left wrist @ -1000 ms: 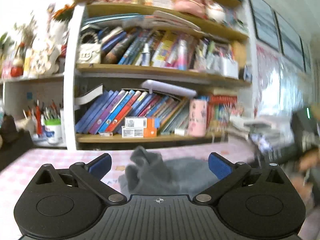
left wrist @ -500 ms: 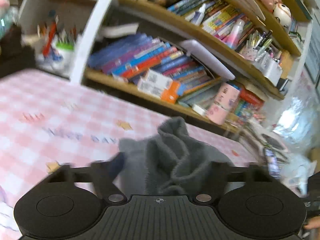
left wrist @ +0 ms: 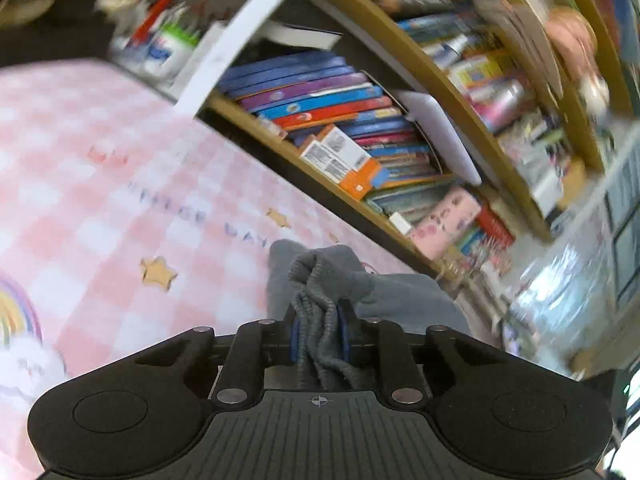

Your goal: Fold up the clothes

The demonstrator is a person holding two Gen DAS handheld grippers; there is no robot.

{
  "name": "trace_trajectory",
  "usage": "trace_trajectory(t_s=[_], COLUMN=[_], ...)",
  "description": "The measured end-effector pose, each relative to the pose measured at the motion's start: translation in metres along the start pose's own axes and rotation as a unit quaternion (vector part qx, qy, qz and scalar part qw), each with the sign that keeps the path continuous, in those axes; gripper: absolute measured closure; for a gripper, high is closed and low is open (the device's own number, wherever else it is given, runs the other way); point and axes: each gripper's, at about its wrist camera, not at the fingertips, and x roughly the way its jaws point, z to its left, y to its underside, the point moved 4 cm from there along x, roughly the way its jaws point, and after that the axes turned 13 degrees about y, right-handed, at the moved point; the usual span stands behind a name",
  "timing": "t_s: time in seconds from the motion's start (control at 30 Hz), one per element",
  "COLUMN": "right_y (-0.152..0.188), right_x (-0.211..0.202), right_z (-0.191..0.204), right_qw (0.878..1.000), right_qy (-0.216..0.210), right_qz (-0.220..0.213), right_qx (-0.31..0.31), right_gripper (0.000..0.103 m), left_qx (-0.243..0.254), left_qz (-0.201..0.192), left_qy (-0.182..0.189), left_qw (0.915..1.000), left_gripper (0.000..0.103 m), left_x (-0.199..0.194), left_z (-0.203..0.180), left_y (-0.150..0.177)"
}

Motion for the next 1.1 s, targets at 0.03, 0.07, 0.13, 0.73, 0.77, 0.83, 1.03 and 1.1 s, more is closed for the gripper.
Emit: trace_trajectory(t_s=[0.03, 0.07, 0.13, 0.73, 0.77, 0.83, 1.03, 1.1], right_y=[0.000, 0.000, 0.000, -0.009, -0.010, -0.012, -0.011, -0.011], right_x=[0.000, 0.001, 0.001, 0.012, 0.007, -0.002, 0.005, 0.013], right_z=[0.001, 0.001, 0.001, 0.011, 0.018, 0.034, 0.033, 0.018], right_qw=[1.000, 1.000, 1.000, 0.999, 1.000, 0.999, 0.999, 1.000], right_qy=[0.002, 0.003, 0.004, -0.024, -0.016, -0.004, -0.005, -0.014], right_qz=[0.000, 0.001, 0.001, 0.024, 0.009, -0.025, -0.013, 0.014], right_qx=[0.000, 0.000, 0.000, 0.031, 0.011, -0.038, -0.042, -0.003], right_gripper=[0.020, 0.020, 0.020, 0.050, 0.057, 0.062, 0.058, 0.051], left_qx=[0.001, 0.007, 0.013, -0.023, -0.023, -0.021, -0.016, -0.014], left_qz=[-0.001, -0.001, -0.004, 0.035, 0.035, 0.037, 0.054, 0.063], left_qy=[-0.002, -0.007, -0.017, 0.013, 0.013, 0.011, 0.014, 0.021], left_qw=[1.0000, 1.0000, 0.9998, 0.9990, 0.9990, 0.9991, 0.9983, 0.9977], left_gripper=[0.078, 0.073, 0.054, 0.009, 0.009, 0.009, 0.011, 0.011], left_x=[-0.001, -0.001, -0.004, 0.014, 0.015, 0.016, 0.022, 0.027], left_z=[-0.001, -0.003, -0.004, -0.001, -0.001, -0.002, -0.005, -0.006], left_y=[-0.001, -0.001, -0.002, 0.004, 0.005, 0.005, 0.006, 0.007])
